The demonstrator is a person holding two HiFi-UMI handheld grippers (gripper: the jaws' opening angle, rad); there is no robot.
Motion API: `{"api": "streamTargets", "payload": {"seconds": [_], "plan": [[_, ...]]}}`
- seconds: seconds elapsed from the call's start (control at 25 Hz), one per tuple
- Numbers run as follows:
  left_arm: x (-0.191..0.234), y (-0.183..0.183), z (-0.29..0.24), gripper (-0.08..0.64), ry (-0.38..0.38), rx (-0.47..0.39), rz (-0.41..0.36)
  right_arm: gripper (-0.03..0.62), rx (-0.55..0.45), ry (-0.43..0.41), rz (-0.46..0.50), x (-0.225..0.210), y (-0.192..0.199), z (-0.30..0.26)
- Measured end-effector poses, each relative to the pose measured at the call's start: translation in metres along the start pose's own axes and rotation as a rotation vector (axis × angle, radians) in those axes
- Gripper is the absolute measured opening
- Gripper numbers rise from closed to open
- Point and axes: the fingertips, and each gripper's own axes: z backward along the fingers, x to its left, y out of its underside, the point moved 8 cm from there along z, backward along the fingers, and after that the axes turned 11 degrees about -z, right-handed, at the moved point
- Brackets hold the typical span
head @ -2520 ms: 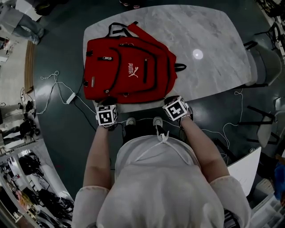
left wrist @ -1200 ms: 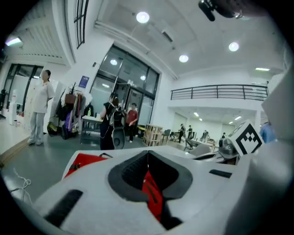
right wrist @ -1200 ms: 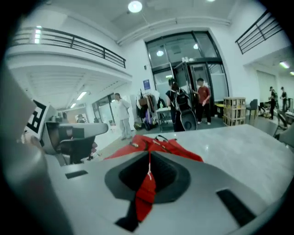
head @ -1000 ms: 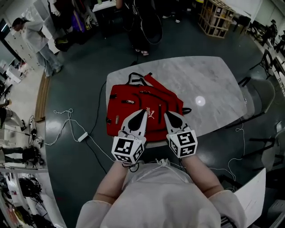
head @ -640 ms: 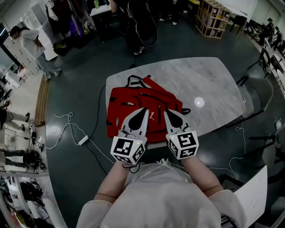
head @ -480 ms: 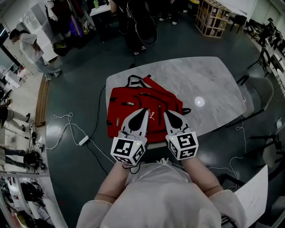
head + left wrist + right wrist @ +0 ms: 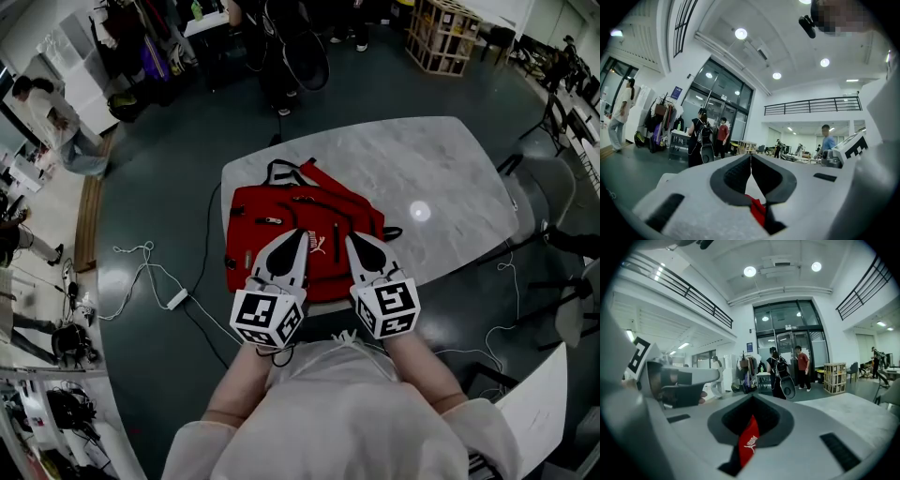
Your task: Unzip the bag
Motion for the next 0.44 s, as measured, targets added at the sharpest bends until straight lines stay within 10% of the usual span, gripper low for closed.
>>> {"api": "streamTargets", "payload": {"seconds": [0.44], "plan": [[0.0029,0.0064,-0.0044,0.021,-0.003,0.018,0.005,0.026,0.015,0.002,0.008,-0.0026,0.0019,-0.0051]]}}
